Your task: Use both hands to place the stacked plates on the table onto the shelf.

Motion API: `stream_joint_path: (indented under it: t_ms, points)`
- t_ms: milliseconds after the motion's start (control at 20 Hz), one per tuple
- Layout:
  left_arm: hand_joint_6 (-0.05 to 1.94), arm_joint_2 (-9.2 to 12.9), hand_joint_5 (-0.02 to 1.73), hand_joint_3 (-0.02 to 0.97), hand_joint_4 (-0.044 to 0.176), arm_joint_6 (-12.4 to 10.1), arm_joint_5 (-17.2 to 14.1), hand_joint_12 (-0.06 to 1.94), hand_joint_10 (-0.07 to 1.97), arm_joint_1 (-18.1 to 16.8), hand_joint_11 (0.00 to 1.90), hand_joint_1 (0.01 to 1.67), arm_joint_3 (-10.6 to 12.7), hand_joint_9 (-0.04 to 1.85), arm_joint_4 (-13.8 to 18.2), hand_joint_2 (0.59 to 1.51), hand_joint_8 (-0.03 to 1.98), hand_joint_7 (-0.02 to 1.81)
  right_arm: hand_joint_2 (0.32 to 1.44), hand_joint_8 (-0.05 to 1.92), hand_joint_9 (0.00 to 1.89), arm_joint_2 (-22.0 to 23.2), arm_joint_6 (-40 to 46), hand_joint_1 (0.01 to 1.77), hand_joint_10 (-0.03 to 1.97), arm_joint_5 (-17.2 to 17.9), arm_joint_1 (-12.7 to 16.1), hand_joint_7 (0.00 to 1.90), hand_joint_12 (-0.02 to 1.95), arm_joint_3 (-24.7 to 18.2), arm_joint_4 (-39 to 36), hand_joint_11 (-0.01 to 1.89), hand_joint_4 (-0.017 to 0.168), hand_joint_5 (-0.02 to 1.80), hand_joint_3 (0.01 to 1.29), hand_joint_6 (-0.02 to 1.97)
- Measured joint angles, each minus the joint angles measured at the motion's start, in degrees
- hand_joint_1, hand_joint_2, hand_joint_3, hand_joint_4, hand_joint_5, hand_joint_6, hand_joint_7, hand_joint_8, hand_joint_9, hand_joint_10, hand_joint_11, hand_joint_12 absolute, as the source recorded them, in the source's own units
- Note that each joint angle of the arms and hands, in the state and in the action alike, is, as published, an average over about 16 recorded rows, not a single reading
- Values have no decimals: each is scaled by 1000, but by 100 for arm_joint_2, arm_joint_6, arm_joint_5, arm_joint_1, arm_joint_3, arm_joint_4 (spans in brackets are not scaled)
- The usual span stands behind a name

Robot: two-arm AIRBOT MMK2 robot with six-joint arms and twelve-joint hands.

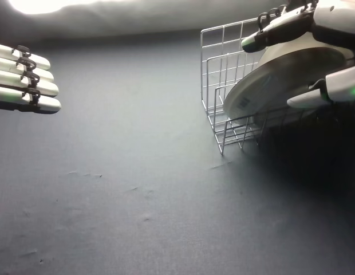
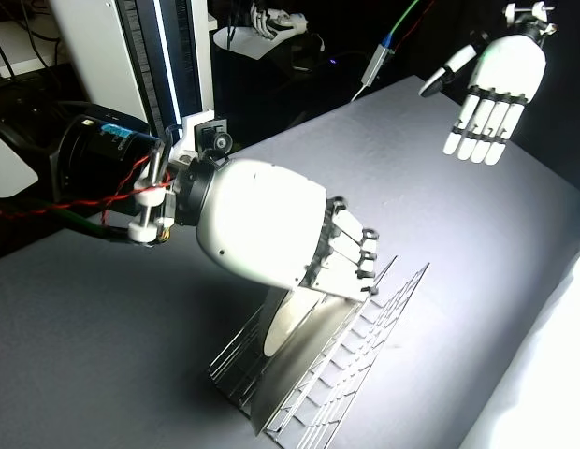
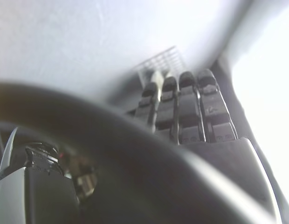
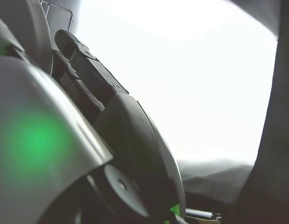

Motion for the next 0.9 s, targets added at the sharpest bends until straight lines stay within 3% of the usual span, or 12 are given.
stream_joint_path:
  t_ms: [450, 650, 900]
  points:
    - [-4, -11, 19, 13, 2, -568, -450, 5, 8, 264, 20, 13, -449, 19, -138, 1046, 9, 18, 1014, 20, 435, -66, -106, 1041, 22, 995, 188, 470, 1045, 0, -2616, 20, 2, 455, 14, 28]
    - [-5, -6, 20, 13, 1, -654, -502, 6, 8, 394, 22, 13, -663, 20, -258, 1049, 9, 19, 1019, 20, 393, -86, -196, 1015, 22, 1535, 234, 428, 969, -4, -3592, 21, 4, 423, 13, 28]
    - [-5, -1, 21, 13, 0, -629, -435, 7, 8, 476, 23, 13, -806, 21, -373, 1044, 8, 20, 1020, 20, 331, -88, -344, 996, 22, 2189, 242, 358, 861, -4, -4268, 21, 4, 365, 13, 28]
